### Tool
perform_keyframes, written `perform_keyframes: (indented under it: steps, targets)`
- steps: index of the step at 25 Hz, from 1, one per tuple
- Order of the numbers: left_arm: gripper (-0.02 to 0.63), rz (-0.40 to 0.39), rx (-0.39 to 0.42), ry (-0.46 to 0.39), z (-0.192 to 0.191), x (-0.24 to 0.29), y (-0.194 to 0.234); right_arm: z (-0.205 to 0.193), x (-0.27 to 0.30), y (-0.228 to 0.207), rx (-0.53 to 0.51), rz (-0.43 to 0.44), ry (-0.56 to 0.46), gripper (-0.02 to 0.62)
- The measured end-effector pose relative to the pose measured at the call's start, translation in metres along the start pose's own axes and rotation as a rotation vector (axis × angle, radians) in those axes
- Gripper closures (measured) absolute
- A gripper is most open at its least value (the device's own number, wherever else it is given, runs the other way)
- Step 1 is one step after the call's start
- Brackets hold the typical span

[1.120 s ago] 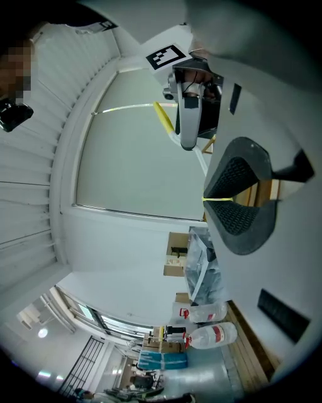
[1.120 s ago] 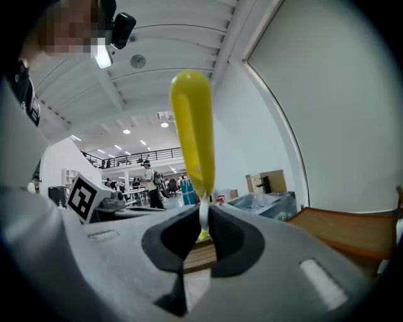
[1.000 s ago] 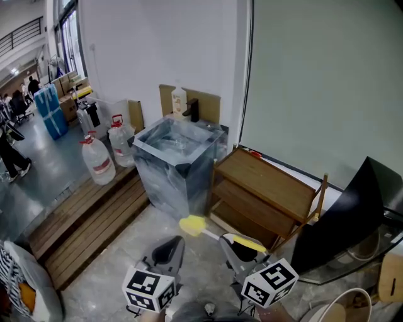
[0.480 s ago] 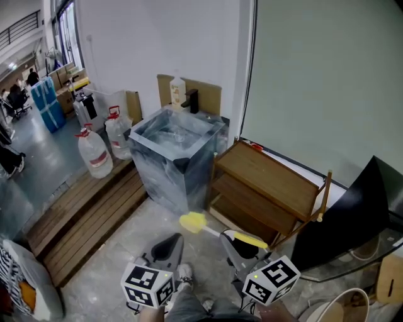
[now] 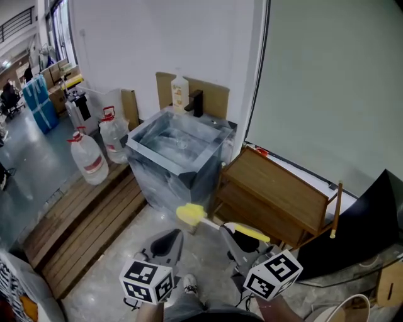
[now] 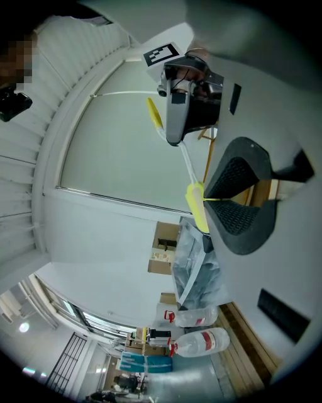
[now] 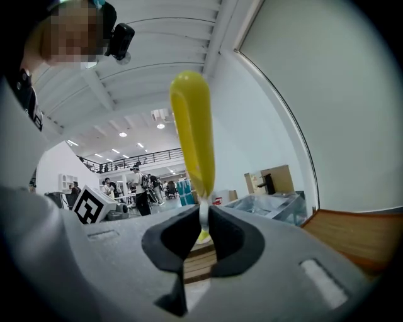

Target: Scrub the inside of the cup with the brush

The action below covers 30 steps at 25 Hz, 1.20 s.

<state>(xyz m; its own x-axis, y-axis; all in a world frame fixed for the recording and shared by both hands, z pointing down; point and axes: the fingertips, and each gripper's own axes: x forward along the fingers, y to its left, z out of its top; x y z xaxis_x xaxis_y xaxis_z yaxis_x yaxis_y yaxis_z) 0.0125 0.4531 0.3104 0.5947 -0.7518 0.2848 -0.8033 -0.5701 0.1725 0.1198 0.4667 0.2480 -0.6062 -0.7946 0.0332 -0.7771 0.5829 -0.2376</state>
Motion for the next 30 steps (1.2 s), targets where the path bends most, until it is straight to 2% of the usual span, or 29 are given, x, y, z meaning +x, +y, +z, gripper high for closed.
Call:
perform_keyframes:
  steps: [9,18,23,30]
  targets:
    - [0.581,-0.068,0.021,-0.011,0.049,0.057,0.083,0.022,0.097,-0.028,-0.027,-0.063,-0.031,0.560]
    - [0.581,-0.130,0.005,0.010,0.053,0.095,0.119,0.022,0.147,-0.046,-0.023,-0.095,-0.027,0.560]
    - [0.581,-0.117,-0.021,0.040,0.046,0.105,0.140,0.015,0.167,-0.055,-0.015,-0.097,-0.004,0.560]
    - [0.581,-0.099,-0.030,0.040,0.055,0.130,0.163,0.015,0.198,-0.076,-0.016,-0.085,0.013,0.560]
